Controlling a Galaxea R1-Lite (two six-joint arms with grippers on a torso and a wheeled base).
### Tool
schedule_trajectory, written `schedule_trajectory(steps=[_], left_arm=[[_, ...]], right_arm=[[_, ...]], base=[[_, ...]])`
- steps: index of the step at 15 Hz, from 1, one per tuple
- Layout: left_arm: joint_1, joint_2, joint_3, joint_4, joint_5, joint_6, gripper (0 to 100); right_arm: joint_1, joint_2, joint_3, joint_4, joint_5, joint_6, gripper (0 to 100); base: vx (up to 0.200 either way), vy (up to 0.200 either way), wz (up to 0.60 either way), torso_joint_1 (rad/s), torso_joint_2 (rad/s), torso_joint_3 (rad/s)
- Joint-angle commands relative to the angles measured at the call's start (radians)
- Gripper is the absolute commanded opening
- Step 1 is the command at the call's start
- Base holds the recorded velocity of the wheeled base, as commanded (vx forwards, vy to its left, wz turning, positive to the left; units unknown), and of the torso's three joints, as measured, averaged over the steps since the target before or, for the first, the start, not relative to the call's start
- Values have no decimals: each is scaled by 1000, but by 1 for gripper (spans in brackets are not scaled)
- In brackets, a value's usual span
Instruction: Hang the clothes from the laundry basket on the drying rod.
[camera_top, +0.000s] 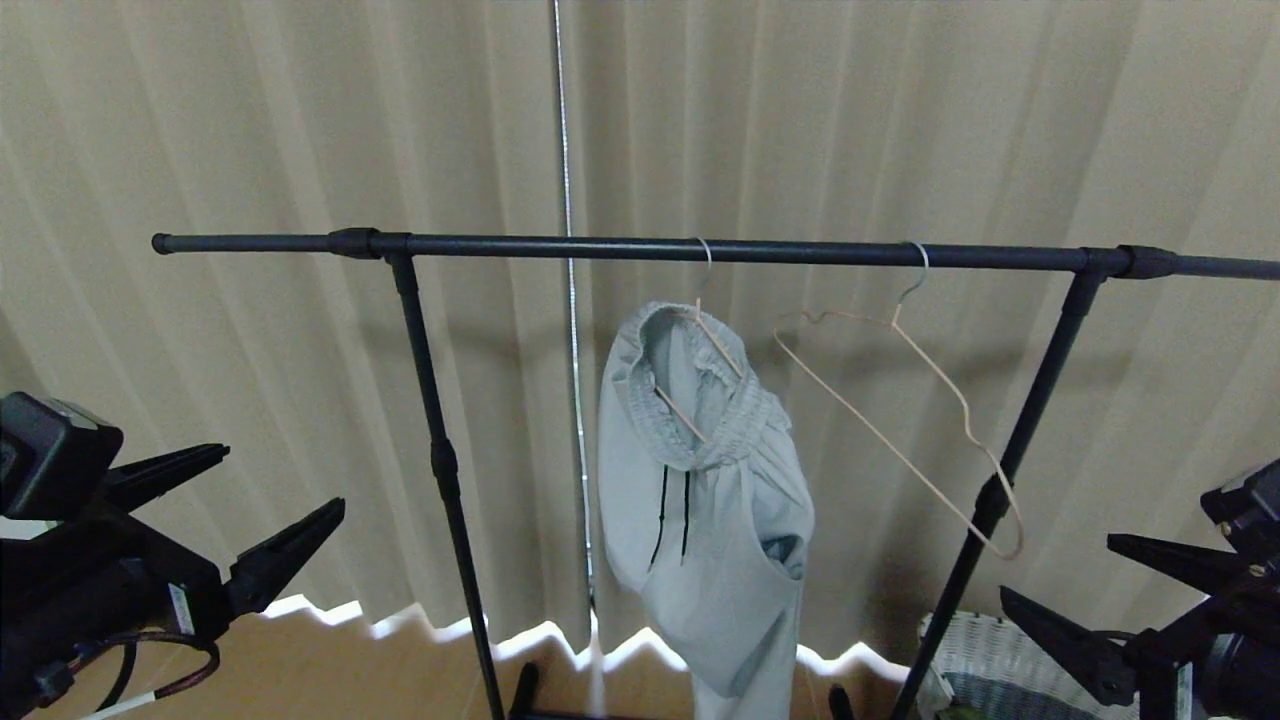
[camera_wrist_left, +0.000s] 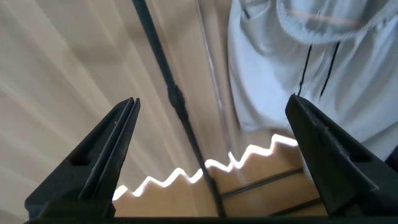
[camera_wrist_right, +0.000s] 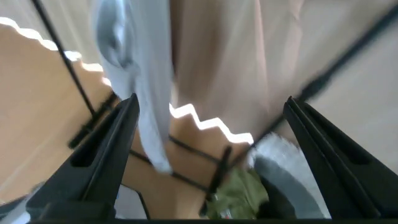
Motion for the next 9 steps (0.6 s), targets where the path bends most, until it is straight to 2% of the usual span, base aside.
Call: schedule_trajectory(steps=[1,4,9], left_arm=[[1,-1,7,0,-1,7,100],[-4,-3,38,0,-3,13,100],[-4,-24,99,0,-3,16,100]], right_arm=[[-80,31,15,0,-3,-1,100],[-106,49,25,5,-6,-52,100],[-107,18,67,3,-6,-52,100]], base=[[0,0,0,0,0,0],[-200,0,0,6,5,2],[-200,0,0,1,1,6]])
